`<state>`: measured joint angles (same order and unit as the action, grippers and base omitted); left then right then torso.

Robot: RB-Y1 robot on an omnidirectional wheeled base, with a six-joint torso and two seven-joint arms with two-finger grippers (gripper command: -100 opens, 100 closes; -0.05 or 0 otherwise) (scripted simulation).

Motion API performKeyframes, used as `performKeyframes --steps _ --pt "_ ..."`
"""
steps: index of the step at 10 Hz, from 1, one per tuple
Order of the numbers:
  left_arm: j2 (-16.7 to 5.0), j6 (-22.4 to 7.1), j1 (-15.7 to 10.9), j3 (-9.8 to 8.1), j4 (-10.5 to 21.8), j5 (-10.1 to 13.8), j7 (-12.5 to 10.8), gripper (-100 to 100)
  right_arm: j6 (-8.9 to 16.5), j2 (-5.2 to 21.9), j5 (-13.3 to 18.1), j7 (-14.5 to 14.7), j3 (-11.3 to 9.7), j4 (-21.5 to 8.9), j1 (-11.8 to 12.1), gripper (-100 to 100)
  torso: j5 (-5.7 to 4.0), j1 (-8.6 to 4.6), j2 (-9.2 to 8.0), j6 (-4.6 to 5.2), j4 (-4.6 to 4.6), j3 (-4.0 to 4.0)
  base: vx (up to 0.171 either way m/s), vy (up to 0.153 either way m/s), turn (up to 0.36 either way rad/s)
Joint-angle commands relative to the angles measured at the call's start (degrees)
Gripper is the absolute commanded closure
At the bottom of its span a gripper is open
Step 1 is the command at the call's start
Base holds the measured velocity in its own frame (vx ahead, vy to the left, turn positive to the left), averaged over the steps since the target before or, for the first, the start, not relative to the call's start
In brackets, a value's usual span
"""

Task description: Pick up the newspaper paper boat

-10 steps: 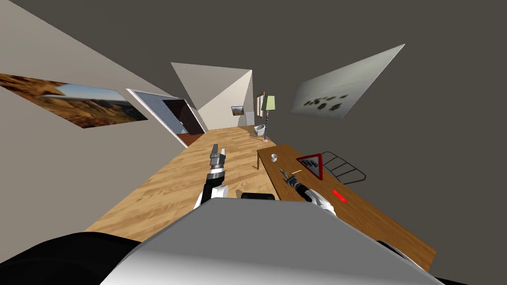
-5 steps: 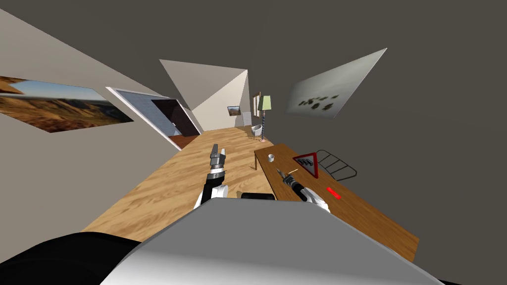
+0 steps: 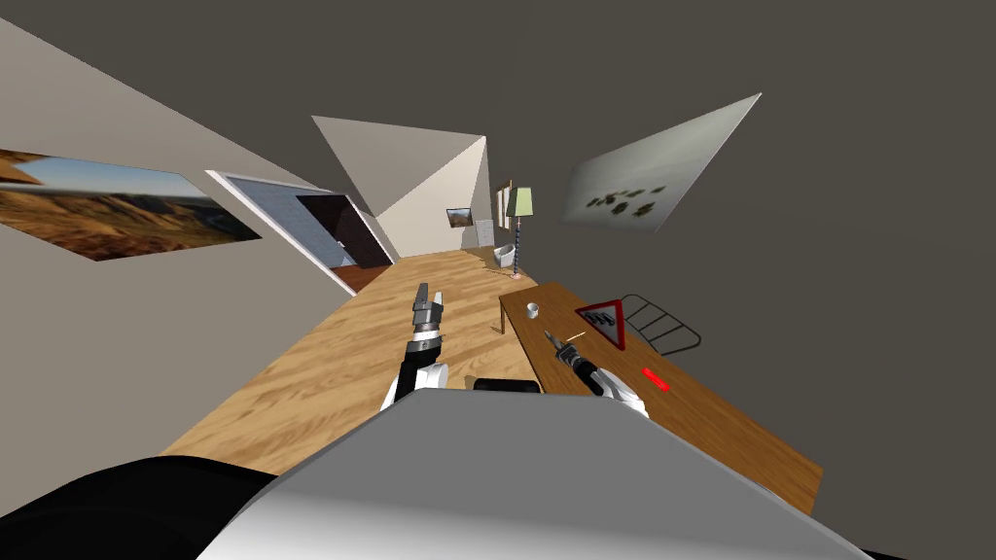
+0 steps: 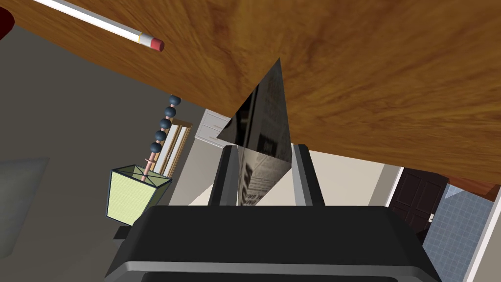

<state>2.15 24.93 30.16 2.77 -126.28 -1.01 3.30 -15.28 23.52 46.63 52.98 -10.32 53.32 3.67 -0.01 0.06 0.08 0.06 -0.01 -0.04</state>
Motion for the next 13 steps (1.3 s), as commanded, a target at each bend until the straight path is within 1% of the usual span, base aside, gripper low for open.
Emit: performKeyframes --steps 1,4,5,6,9,10,11,12,13 --pt "0.0 0.0 0.0 0.00 0.0 0.0 0.0 0 -1.4 0.2 -0.9 1.0 1.0 -2.4 -0.9 100 0.00 0.00 0.00 0.00 0.00 0.00 -0.032 0.022 0.099" --pt "0.0 0.0 0.0 0.01 0.0 0.0 0.0 0 -5.0 2.8 -5.2 3.0 3.6 -8.1 -1.8 100 -0.15 0.03 0.05 -0.06 -0.19 -0.13 -0.067 0.074 0.237" --pt "0.0 0.0 0.0 0.01 0.0 0.0 0.0 0 -5.0 2.8 -5.2 3.0 3.6 -8.1 -1.8 100 -0.14 0.05 0.06 -0.07 -0.19 -0.13 -0.049 0.047 0.063" --pt "0.0 0.0 0.0 0.00 0.0 0.0 0.0 0 -6.2 3.7 -6.6 3.7 4.5 -9.6 -2.1 100 -0.16 -0.07 0.10 -0.02 -0.21 -0.16 -0.052 0.045 0.129" --pt "0.0 0.0 0.0 0.01 0.0 0.0 0.0 0 -9.8 6.3 -10.9 5.6 7.1 -15.8 -3.1 100 -0.16 -0.06 0.06 -0.04 -0.17 -0.12 -0.069 0.070 0.219" --pt "0.0 0.0 0.0 0.01 0.0 0.0 0.0 0 -11.0 7.2 -12.4 6.3 8.0 -17.2 -3.4 100 -0.16 -0.01 0.05 -0.02 -0.17 -0.12 -0.055 0.089 0.214" --pt "0.0 0.0 0.0 0.01 0.0 0.0 0.0 0 -11.0 7.2 -12.4 6.3 8.0 -17.7 -3.4 100 -0.15 0.03 0.07 -0.03 -0.16 -0.12 -0.037 0.060 0.071" --pt "0.0 0.0 0.0 0.00 0.0 0.0 0.0 0 -12.2 8.1 -13.8 7.0 8.8 -19.6 -3.7 100 -0.17 -0.06 0.10 0.03 -0.18 -0.15 -0.040 0.053 0.141" --pt "0.0 0.0 0.0 0.00 0.0 0.0 0.0 0 -11.9 7.2 -13.1 7.3 8.8 -19.5 -3.8 100 -0.18 -0.11 0.11 0.00 -0.17 -0.15 -0.020 0.021 0.028"
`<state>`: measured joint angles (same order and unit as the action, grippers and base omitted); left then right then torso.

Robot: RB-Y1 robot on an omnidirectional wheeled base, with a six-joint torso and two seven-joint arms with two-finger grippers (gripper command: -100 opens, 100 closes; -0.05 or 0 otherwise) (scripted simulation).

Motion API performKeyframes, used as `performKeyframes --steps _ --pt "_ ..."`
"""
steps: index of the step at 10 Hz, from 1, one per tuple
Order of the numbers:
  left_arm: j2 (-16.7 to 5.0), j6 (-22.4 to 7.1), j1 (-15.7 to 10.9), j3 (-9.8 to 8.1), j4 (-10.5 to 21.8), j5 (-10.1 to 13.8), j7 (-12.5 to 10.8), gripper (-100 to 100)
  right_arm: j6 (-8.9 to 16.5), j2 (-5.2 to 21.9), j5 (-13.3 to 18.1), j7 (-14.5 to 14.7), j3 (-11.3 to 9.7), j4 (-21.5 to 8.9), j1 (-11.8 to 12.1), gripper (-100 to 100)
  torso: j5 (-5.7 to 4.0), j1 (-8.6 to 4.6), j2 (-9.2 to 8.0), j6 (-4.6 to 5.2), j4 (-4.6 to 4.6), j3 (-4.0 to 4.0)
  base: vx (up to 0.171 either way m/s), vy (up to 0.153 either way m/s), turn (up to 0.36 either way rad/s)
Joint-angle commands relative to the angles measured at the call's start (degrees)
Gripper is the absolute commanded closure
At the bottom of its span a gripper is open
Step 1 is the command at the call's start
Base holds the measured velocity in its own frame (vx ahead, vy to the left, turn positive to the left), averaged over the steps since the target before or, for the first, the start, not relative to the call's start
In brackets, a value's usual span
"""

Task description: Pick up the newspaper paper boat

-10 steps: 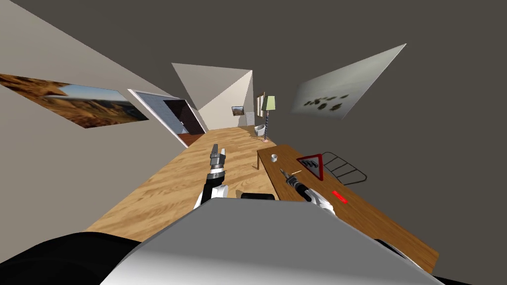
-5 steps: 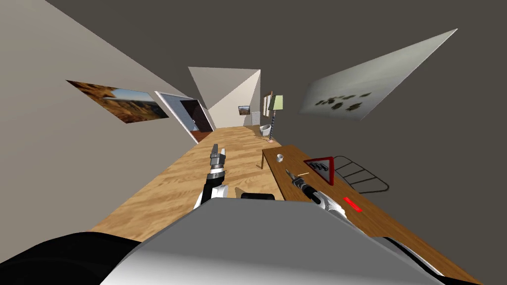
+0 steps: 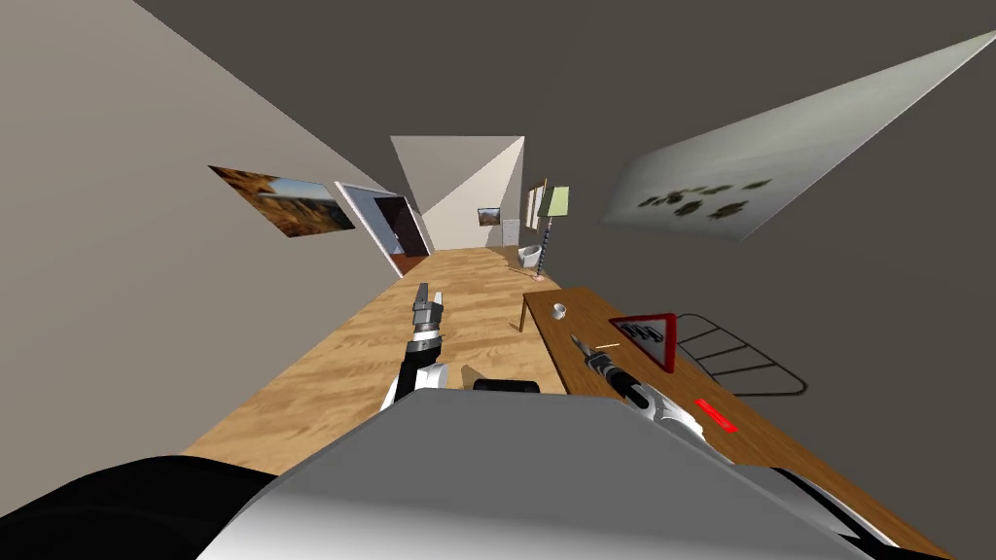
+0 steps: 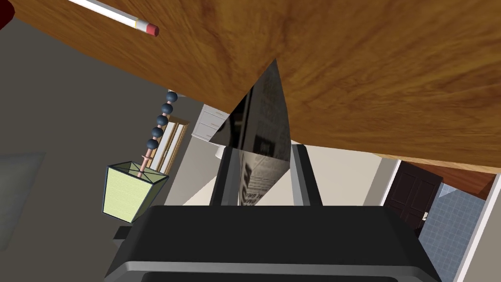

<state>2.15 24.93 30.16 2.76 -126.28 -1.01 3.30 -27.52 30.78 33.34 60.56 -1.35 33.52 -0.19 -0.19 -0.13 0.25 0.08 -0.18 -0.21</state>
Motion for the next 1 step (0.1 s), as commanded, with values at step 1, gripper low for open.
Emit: performKeyframes --steps 1 --pt "0.0 0.0 0.0 0.00 0.0 0.0 0.0 0 0.0 0.0 0.0 0.0 0.0 0.0 0.0 0 0.00 0.00 0.00 0.00 0.00 0.00 0.000 0.000 0.000"
